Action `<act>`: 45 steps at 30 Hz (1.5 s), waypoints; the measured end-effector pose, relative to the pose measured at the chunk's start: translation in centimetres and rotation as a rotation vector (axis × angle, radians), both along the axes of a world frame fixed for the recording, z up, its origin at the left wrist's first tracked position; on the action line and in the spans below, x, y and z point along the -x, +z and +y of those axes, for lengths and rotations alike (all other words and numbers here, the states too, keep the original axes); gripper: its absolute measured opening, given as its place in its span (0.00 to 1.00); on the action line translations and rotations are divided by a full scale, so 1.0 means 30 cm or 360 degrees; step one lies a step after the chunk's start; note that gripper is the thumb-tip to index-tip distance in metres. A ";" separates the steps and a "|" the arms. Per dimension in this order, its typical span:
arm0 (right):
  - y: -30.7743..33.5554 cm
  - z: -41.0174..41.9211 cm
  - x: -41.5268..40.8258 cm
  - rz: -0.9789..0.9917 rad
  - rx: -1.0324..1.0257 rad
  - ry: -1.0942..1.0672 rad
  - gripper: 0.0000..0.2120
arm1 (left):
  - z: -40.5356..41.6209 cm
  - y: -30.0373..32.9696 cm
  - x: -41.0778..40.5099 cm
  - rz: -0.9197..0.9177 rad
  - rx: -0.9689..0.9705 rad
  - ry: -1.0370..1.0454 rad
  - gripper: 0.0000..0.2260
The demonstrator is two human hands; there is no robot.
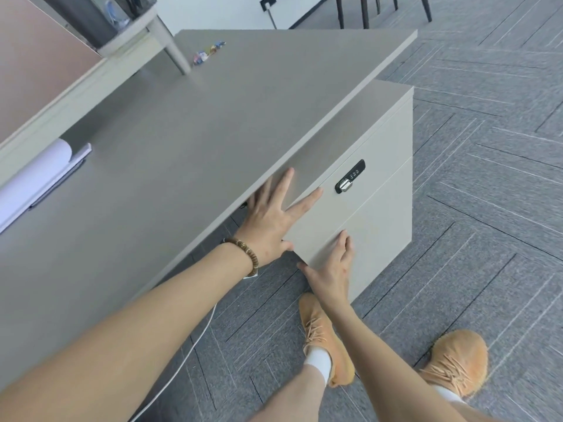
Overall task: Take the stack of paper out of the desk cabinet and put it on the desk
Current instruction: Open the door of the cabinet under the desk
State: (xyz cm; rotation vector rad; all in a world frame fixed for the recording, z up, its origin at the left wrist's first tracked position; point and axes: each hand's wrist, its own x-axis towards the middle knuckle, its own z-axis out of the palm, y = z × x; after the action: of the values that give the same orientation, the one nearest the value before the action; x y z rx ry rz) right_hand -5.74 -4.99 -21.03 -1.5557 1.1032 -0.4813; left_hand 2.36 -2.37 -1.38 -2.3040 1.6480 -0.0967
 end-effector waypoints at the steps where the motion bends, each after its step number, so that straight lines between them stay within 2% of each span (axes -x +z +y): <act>1: 0.000 0.001 -0.004 0.0000 -0.0003 -0.0006 0.60 | 0.000 0.000 0.000 -0.0001 0.0000 0.0002 0.54; 9: -0.007 -0.013 0.013 0.0091 0.0118 0.0044 0.58 | -0.004 -0.008 -0.001 -0.0038 0.0011 0.0008 0.55; 15: -0.002 -0.017 0.062 0.0129 0.0203 0.0088 0.60 | -0.006 -0.003 0.010 -0.0058 0.0001 0.0011 0.54; 26: 0.028 -0.125 0.414 0.0134 0.0462 0.0462 0.58 | -0.009 0.028 0.049 -0.0003 -0.0041 0.0120 0.52; 32: 0.051 -0.187 0.589 0.0212 0.0407 0.0553 0.57 | -0.010 0.054 0.084 0.0121 -0.0125 0.0257 0.55; 40: 0.071 -0.363 0.816 0.0168 0.0148 0.0544 0.50 | -0.011 0.045 0.112 0.0083 -0.0144 0.0327 0.56; 43: 0.098 -0.441 0.907 0.0075 -0.0012 0.0330 0.42 | -0.014 0.042 0.115 0.0047 -0.0137 0.0313 0.56; 45: 0.132 -0.496 0.947 0.0185 0.0066 0.0192 0.34 | -0.014 0.040 0.114 0.0022 -0.0151 0.0311 0.56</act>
State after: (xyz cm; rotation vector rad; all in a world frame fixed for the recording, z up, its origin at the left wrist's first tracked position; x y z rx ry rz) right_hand -34.16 -19.85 -17.07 -1.6934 1.0852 -0.3375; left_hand -1.07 -2.79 -0.19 -2.3831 1.3929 0.0398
